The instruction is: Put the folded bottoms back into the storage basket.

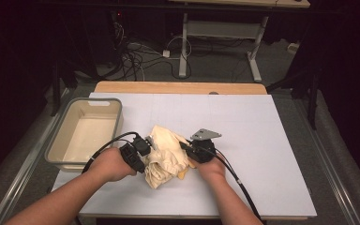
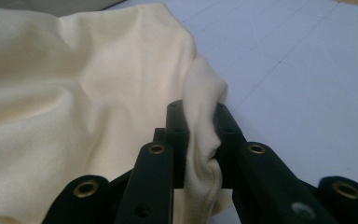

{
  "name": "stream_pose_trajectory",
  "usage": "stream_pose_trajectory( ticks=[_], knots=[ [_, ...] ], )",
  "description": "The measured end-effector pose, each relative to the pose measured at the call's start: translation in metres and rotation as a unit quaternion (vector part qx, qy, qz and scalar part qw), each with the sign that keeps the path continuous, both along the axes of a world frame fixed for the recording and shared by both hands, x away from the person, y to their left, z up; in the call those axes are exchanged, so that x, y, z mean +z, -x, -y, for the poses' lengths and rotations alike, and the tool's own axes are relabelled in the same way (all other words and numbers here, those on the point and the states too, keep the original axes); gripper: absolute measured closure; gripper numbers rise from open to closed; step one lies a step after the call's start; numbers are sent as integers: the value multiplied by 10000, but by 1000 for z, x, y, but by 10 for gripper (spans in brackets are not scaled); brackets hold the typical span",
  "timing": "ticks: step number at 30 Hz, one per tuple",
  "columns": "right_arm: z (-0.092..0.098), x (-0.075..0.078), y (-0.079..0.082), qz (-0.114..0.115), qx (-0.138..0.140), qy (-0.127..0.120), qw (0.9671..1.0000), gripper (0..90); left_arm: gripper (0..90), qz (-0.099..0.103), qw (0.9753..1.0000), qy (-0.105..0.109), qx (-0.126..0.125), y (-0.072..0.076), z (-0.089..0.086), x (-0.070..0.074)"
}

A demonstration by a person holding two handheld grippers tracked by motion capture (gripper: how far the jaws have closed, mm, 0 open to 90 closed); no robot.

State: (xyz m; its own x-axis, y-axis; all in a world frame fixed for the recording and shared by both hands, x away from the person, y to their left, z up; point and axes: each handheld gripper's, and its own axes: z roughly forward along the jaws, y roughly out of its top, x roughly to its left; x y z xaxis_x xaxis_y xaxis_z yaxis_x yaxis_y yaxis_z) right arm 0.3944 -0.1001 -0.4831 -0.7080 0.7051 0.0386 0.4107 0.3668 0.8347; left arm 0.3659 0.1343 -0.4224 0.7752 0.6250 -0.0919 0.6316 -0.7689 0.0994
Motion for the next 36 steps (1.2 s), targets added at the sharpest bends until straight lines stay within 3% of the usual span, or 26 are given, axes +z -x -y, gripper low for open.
stream_pose_trajectory(
  ticks=[11,23,36],
  knots=[
    [-1,21,5,55,10,-132,9999,826,771,-6,9999,-65,-80,-6,-1,9],
    [-13,32,6,53,24,-281,9996,826,770,42,9998,-174,122,-7,-17,23],
    [-37,28,-3,21,95,-272,9996,830,772,-53,9991,-349,235,-9,-35,21]
  ],
)
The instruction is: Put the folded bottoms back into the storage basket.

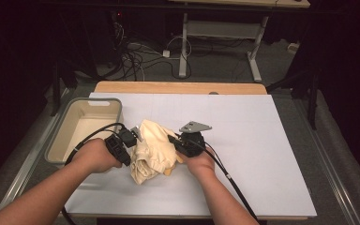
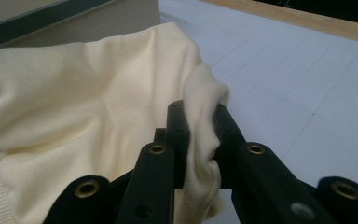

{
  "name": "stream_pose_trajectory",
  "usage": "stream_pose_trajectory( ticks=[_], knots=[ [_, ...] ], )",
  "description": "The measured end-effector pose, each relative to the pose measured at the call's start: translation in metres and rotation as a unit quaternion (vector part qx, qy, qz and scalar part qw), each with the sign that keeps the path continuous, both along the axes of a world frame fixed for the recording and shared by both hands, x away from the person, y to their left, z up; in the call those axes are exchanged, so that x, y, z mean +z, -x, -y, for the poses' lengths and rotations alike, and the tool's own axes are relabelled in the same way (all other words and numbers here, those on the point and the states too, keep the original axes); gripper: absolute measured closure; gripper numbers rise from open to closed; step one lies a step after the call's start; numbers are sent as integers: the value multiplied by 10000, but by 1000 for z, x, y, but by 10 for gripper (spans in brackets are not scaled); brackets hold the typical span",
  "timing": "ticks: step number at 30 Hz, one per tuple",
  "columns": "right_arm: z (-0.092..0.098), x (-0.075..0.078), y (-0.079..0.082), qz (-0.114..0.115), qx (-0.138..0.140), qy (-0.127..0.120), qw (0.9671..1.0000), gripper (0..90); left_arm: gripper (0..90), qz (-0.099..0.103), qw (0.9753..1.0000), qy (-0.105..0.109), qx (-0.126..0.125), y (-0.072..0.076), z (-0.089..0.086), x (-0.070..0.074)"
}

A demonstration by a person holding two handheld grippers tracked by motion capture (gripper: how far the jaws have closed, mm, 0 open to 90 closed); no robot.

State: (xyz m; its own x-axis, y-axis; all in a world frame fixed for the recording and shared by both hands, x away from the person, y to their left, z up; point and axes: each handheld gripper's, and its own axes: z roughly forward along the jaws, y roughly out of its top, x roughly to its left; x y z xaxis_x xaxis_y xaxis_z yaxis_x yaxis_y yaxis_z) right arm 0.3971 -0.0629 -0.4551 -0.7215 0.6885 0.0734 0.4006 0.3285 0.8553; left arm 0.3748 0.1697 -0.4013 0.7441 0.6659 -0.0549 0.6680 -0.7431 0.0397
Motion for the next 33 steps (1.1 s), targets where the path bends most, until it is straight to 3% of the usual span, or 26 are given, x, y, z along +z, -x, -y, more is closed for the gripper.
stream_pose_trajectory(
  ticks=[9,33],
  knots=[
    [-2,2,-3,-85,-10,-45,10000,832,771,-76,10000,-34,1,-5,1,6],
    [-2,51,-4,128,16,-63,9999,833,772,-121,9994,-278,-181,-13,0,63]
  ],
)
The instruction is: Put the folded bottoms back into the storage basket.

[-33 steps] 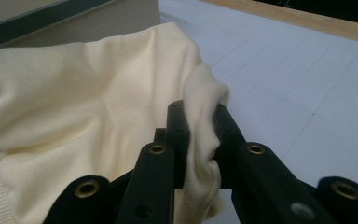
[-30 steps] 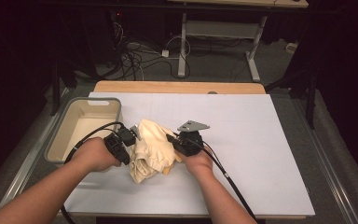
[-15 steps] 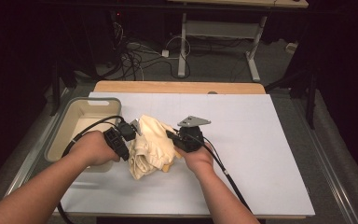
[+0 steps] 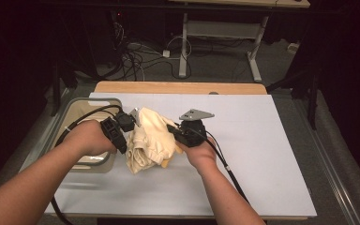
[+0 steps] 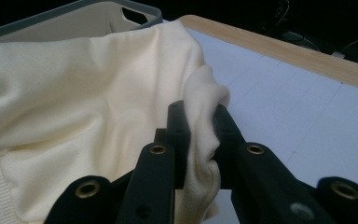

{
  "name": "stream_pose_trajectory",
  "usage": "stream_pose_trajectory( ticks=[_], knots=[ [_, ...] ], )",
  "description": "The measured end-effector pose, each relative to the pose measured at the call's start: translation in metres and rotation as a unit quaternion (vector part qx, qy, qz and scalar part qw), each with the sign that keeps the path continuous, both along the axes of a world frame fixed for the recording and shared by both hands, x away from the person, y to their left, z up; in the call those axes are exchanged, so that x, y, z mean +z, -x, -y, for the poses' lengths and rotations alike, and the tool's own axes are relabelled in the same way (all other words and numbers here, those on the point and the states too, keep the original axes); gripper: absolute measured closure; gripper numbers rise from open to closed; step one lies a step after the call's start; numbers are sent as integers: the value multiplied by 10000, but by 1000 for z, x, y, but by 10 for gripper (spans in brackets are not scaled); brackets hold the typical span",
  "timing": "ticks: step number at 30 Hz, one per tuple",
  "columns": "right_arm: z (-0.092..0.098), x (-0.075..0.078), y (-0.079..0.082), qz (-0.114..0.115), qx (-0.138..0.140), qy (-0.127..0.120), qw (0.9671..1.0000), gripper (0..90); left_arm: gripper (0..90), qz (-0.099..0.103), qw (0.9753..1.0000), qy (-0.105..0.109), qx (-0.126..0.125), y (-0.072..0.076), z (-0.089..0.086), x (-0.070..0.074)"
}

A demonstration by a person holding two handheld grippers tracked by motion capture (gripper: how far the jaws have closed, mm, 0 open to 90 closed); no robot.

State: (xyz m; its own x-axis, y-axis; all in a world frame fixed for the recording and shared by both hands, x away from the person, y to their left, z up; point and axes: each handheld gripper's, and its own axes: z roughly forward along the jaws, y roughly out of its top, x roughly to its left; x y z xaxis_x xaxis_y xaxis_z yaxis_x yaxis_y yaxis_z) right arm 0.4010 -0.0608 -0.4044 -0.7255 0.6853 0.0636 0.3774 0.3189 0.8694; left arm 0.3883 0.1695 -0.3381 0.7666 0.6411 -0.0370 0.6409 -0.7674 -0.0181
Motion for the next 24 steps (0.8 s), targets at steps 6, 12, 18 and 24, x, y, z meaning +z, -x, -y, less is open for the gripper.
stream_pose_trajectory(
  ticks=[6,12,18,24],
  knots=[
    [-4,14,-1,30,20,-57,10000,833,772,16,10000,-37,12,-1,-3,12],
    [-17,28,-3,116,112,-31,9999,833,772,-8,9999,-100,107,-1,-12,21],
    [-33,39,-6,231,230,-25,9995,833,772,83,9996,-121,246,2,-30,31],
    [-55,41,-12,272,341,10,9990,832,773,170,9988,-143,426,5,-52,32]
  ],
)
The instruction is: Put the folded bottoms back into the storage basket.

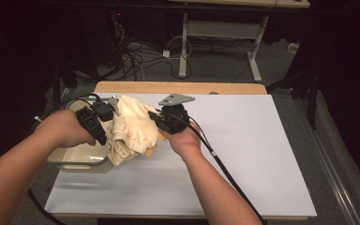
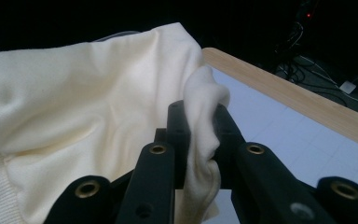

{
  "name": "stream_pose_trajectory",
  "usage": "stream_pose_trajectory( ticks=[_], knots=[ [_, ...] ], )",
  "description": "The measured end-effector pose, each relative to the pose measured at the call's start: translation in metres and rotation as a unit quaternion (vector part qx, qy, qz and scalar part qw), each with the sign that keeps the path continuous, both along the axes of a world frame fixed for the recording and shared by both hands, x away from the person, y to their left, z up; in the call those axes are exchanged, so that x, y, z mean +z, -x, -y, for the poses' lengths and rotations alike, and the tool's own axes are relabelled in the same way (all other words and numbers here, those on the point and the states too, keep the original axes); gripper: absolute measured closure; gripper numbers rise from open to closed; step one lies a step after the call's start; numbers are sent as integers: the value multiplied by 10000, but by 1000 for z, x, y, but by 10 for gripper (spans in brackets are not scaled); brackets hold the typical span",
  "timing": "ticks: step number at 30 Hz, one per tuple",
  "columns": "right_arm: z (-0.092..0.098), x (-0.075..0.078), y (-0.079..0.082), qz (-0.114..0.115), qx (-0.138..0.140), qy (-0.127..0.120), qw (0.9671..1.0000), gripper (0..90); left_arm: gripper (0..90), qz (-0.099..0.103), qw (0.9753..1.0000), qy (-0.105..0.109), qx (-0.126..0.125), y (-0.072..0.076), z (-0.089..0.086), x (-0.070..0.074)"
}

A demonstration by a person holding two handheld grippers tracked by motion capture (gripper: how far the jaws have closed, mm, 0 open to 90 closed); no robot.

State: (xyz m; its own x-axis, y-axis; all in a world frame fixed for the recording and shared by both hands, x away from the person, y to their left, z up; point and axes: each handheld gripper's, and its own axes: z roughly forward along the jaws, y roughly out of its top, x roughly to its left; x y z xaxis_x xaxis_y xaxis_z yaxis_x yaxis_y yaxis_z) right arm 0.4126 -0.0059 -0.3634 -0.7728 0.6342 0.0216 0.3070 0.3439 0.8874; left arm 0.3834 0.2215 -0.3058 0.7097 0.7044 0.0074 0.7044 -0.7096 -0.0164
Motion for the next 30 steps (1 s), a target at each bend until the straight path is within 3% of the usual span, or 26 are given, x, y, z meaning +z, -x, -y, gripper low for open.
stream_pose_trajectory(
  ticks=[19,30],
  knots=[
    [-67,-2,-15,43,369,71,9993,832,773,76,9987,17,502,5,-67,-9],
    [-94,-12,-27,-37,453,113,9989,832,773,91,9977,35,672,2,-92,-17]
  ],
)
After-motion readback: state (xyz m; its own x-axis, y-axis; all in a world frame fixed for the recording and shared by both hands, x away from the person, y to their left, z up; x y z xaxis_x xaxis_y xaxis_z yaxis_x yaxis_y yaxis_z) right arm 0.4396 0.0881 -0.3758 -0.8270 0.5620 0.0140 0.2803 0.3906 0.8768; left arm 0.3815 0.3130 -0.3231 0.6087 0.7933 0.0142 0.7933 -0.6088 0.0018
